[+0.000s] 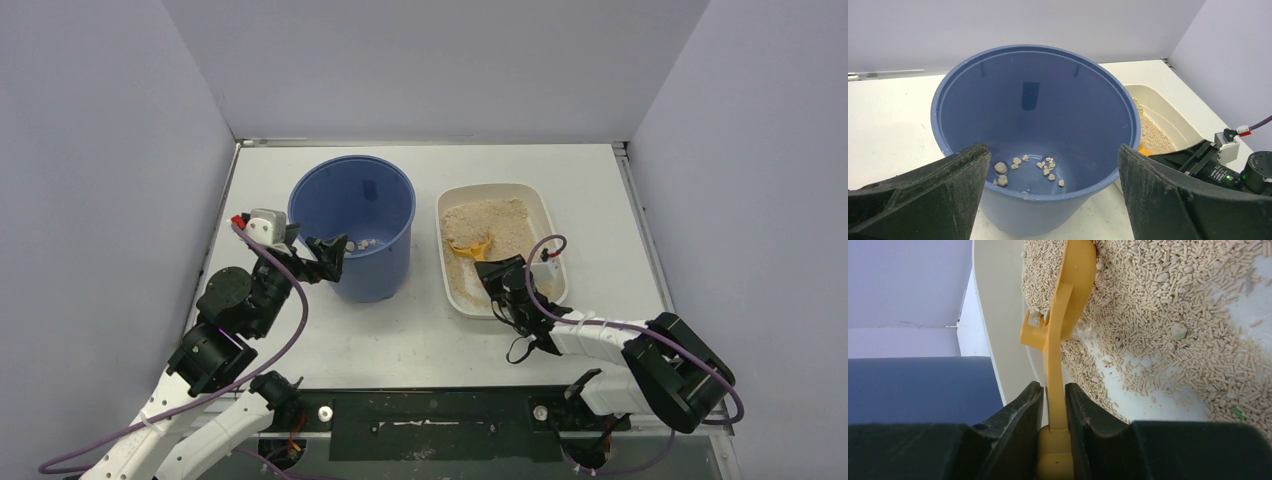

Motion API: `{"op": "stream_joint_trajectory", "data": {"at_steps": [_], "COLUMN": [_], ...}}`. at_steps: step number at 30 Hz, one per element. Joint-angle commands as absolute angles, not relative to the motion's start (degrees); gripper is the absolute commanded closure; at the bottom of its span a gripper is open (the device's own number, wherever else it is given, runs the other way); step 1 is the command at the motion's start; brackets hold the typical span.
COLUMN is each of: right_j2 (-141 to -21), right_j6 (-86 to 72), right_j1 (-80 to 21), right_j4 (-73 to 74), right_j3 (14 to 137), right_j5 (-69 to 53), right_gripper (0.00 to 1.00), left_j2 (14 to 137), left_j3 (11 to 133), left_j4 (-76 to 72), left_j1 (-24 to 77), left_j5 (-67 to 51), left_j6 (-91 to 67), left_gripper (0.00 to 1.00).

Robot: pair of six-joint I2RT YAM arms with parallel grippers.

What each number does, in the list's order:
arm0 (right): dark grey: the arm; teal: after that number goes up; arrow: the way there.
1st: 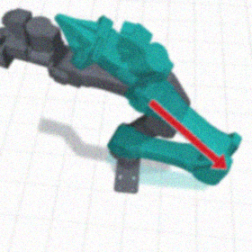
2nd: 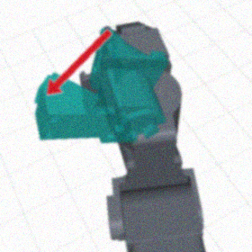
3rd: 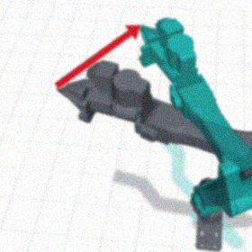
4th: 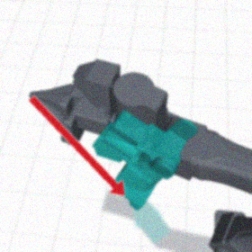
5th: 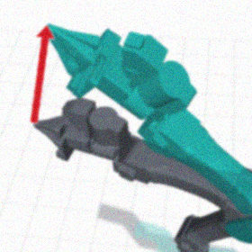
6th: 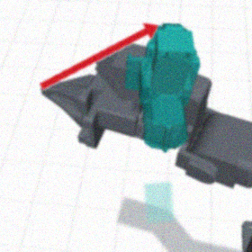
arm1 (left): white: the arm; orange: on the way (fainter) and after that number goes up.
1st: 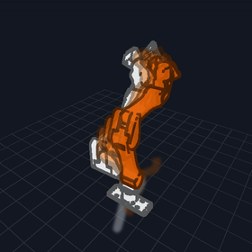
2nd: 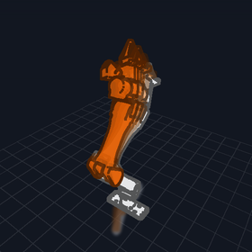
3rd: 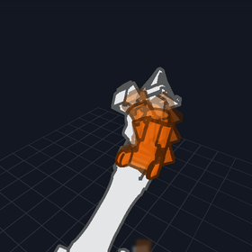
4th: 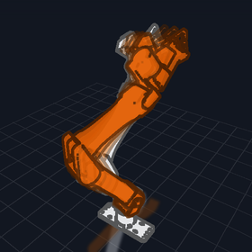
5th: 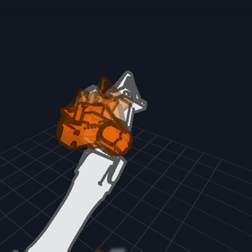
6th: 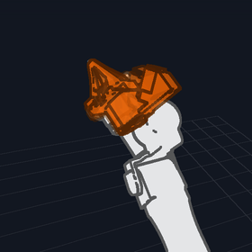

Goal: Clean the litter box

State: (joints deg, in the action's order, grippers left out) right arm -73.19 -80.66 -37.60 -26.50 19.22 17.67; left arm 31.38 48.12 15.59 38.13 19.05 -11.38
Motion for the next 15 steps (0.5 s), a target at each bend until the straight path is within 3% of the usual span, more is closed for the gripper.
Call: {"op": "stream_joint_trajectory", "data": {"at_steps": [1, 15], "right_j2": [-76.1, -79.8], "right_j6": [-79.8, -77.9], "right_j1": [-37.4, -32.2], "right_j4": [-35.4, -55.2], "right_j3": [17.6, 11.2], "right_j5": [19.7, 9.3], "right_gripper": [1.0, 1.0], "left_j2": [31.7, 32.2], "left_j3": [48.6, 48.6], "left_j4": [12.9, 12.7], "left_j1": [37.8, 37.8], "left_j5": [18.6, 18.5], "left_j6": [-11.5, -11.3], "left_gripper": [0.03, 0.03]}}
